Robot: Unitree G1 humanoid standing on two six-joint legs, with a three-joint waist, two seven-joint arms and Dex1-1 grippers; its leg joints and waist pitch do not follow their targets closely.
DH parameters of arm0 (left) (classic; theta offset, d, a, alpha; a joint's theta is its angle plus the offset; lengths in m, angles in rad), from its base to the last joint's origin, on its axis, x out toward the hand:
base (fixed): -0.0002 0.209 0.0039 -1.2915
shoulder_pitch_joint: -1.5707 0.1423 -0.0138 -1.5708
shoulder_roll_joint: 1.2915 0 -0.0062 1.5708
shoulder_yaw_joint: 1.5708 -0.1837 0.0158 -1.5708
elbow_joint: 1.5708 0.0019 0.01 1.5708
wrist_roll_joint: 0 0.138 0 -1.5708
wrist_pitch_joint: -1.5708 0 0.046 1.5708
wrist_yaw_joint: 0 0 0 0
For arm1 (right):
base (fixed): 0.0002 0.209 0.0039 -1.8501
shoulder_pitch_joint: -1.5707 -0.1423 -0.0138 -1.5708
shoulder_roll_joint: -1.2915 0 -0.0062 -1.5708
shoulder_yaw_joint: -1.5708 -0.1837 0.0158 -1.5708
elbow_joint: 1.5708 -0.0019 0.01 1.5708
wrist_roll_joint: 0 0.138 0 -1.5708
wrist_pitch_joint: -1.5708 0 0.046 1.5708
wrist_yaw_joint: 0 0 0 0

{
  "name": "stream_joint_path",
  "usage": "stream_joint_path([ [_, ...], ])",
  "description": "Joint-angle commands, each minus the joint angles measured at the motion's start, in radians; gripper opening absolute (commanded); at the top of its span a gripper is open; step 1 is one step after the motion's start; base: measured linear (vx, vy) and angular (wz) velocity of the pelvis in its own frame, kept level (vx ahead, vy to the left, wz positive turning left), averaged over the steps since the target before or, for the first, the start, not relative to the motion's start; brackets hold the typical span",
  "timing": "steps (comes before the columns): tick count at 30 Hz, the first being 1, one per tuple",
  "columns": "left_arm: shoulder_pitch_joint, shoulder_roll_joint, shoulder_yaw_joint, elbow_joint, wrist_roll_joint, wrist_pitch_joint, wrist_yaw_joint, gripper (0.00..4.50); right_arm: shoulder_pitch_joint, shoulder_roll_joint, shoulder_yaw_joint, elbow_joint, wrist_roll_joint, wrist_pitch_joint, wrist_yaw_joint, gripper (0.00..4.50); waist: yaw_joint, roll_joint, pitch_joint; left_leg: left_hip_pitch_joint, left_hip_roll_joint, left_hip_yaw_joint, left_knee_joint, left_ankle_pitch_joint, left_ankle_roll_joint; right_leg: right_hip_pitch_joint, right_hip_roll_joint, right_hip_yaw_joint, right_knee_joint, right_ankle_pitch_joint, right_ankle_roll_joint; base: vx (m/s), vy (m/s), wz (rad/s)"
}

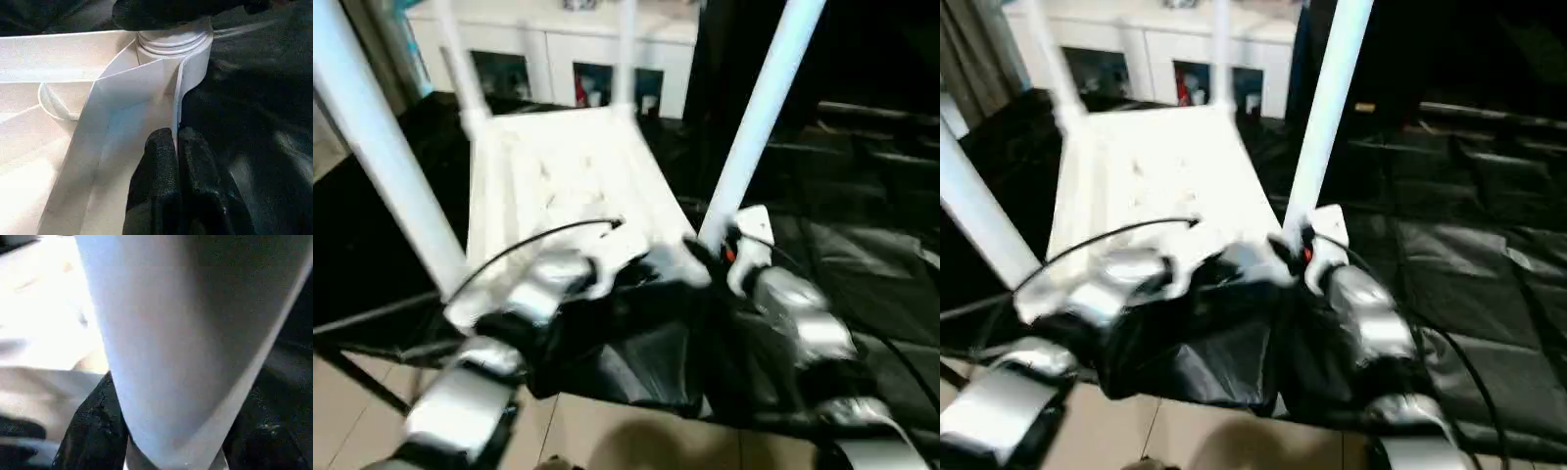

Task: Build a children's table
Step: Rotate leg to tighten

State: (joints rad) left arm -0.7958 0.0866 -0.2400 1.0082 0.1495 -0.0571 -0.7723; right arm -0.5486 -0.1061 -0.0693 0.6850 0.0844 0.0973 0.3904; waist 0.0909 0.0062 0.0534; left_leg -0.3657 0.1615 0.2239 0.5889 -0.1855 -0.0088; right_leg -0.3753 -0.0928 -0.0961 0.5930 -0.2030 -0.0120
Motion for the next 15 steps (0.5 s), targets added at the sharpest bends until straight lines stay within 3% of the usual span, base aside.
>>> stream_joint_path([
  [1, -0.065, -0.037, 0.054, 0.015, -0.012, 0.005, 0.177, 0.00, 0.035, 0.111, 0.090, 0.054, 0.012, 0.009, 0.071, 2.55, -0.010, 0.012, -0.048, 0.037, 0.091, -0.070, -0.094, -0.446, -0.081, 0.006, -0.100, 0.065, -0.106, -0.430, -0.144, 0.000, 0.000, 0.00],
  [2, -0.065, -0.038, 0.053, 0.015, -0.012, 0.002, 0.173, 0.00, 0.035, 0.110, 0.088, 0.051, 0.015, 0.004, 0.078, 2.55, -0.009, 0.006, -0.050, 0.035, 0.091, -0.071, -0.095, -0.447, -0.077, 0.011, -0.099, 0.065, -0.102, -0.395, -0.151, 0.000, 0.000, 0.00],
  [3, -0.064, -0.038, 0.049, 0.016, -0.011, -0.012, 0.156, 0.00, 0.035, 0.109, 0.081, 0.038, 0.033, -0.006, 0.108, 2.68, -0.010, 0.014, -0.050, 0.038, 0.091, -0.068, -0.095, -0.454, -0.074, 0.008, -0.098, 0.066, -0.101, -0.366, -0.162, 0.000, 0.000, 0.00],
  [6, -0.049, -0.024, 0.043, 0.004, -0.025, -0.040, 0.084, 0.00, 0.046, 0.077, 0.093, 0.000, 0.055, -0.005, 0.205, 2.98, -0.013, 0.012, -0.054, 0.023, 0.091, -0.070, -0.097, -0.417, -0.054, 0.024, -0.102, 0.066, -0.093, -0.309, -0.177, 0.000, 0.000, 0.00],
  [9, -0.021, 0.006, 0.041, -0.026, -0.051, -0.068, -0.022, 0.00, 0.065, 0.011, 0.132, -0.050, 0.057, -0.008, 0.335, 3.07, -0.009, 0.008, -0.055, 0.018, 0.089, -0.064, -0.091, -0.365, -0.019, 0.028, -0.104, 0.067, -0.094, -0.293, -0.188, 0.000, 0.000, 0.00],
  [11, -0.008, 0.023, 0.037, -0.035, -0.055, -0.084, -0.068, 0.00, 0.074, -0.023, 0.147, -0.069, 0.059, -0.009, 0.406, 3.07, -0.003, 0.008, -0.056, 0.022, 0.089, -0.058, -0.086, -0.337, -0.002, 0.024, -0.103, 0.068, -0.093, -0.283, -0.201, 0.000, 0.000, 0.00],
  [15, 0.021, 0.062, 0.018, -0.061, -0.058, -0.112, -0.167, 0.00, 0.085, -0.085, 0.162, -0.099, 0.071, -0.006, 0.512, 3.07, 0.011, -0.007, -0.063, 0.012, 0.090, -0.050, -0.077, -0.213, 0.051, 0.032, -0.099, 0.065, -0.079, -0.203, -0.218, 0.000, 0.000, 0.00],
])
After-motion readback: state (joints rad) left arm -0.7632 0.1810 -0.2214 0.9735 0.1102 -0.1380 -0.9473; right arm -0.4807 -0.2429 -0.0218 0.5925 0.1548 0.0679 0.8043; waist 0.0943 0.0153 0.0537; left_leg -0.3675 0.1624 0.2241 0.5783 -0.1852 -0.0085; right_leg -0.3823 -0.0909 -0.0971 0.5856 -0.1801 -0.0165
